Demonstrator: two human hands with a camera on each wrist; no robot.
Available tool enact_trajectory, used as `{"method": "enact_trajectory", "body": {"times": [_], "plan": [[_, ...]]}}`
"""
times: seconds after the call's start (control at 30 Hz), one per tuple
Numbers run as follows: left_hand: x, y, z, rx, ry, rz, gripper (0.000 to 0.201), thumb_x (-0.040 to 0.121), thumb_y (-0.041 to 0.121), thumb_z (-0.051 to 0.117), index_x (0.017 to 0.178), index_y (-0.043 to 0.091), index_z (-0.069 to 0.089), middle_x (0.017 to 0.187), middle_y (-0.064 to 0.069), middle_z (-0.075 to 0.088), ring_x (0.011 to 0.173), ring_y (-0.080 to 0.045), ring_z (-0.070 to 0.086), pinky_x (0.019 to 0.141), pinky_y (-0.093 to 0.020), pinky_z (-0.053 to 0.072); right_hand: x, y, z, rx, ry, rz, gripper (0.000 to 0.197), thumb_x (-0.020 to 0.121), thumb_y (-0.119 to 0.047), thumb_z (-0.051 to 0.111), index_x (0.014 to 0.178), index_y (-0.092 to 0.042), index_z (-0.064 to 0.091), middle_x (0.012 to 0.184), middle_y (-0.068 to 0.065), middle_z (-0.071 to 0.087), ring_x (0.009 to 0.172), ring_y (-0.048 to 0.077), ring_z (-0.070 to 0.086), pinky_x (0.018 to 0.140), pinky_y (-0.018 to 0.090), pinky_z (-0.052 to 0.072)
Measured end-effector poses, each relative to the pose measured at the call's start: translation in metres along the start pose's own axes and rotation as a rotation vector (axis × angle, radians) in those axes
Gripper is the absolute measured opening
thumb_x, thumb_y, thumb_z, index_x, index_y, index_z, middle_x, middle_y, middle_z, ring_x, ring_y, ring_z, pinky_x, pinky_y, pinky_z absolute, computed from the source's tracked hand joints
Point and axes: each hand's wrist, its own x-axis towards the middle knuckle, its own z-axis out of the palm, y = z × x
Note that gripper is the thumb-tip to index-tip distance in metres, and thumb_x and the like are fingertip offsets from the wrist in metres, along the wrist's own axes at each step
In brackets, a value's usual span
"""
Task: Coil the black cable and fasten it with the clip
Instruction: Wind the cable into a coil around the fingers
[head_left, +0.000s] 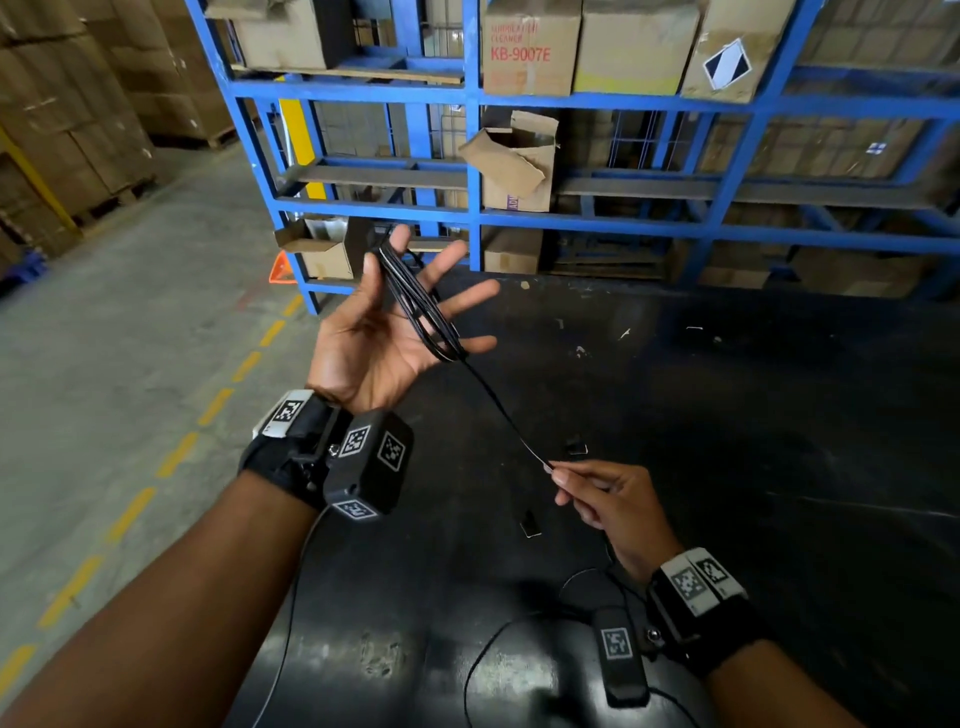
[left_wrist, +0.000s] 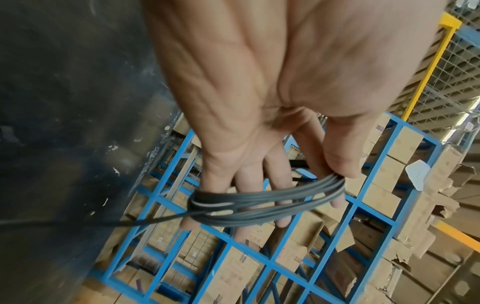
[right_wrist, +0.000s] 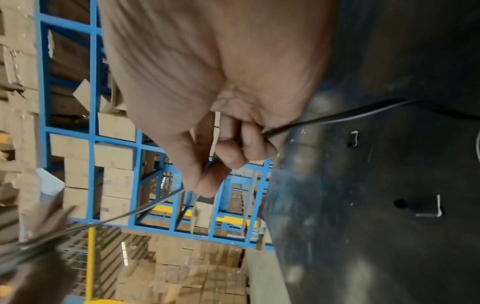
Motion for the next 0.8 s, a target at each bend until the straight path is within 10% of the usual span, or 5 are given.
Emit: {"method": "enact_trajectory", "body": {"times": [0.3, 0.5, 0.8], "plan": [[-0.018, -0.049, 0.026, 0.147, -0.084, -0.373, 0.041, 0.1, 0.041, 0.041, 0.127, 0.025, 0.068, 0.156, -0.018, 0.05, 0.144, -0.052, 0.041, 0.112, -0.082, 0.019, 0.08, -0.044, -0.015, -0.305, 0.224, -0.224, 0.004, 0.091, -0.007, 0.074, 0.091, -0.004, 0.078, 0.059, 0.003, 0.065, 0.042, -0.004, 0.055, 0.051, 0.008, 0.041], [-0.034, -0.078, 0.02, 0.408, 0.052, -0.572, 0.042, 0.098, 0.039, 0.053, 0.133, 0.02, 0.066, 0.146, -0.017, 0.061, 0.132, -0.046, 0.058, 0.114, -0.075, 0.027, 0.084, -0.137, -0.005, -0.668, 0.024, -0.594, 0.012, 0.08, -0.025, 0.087, 0.081, -0.014, 0.08, 0.072, -0.004, 0.076, 0.063, 0.005, 0.07, 0.065, 0.023, 0.059], [-0.027, -0.07, 0.004, 0.433, 0.225, -0.427, 0.044, 0.107, 0.034, 0.04, 0.145, 0.017, 0.057, 0.144, -0.018, 0.063, 0.131, -0.049, 0.058, 0.109, -0.073, 0.036, 0.022, -0.155, 0.027, -0.682, -0.003, -0.701, 0.006, 0.084, -0.02, 0.083, 0.084, -0.015, 0.081, 0.077, -0.006, 0.078, 0.068, 0.007, 0.073, 0.063, 0.029, 0.062]]}}
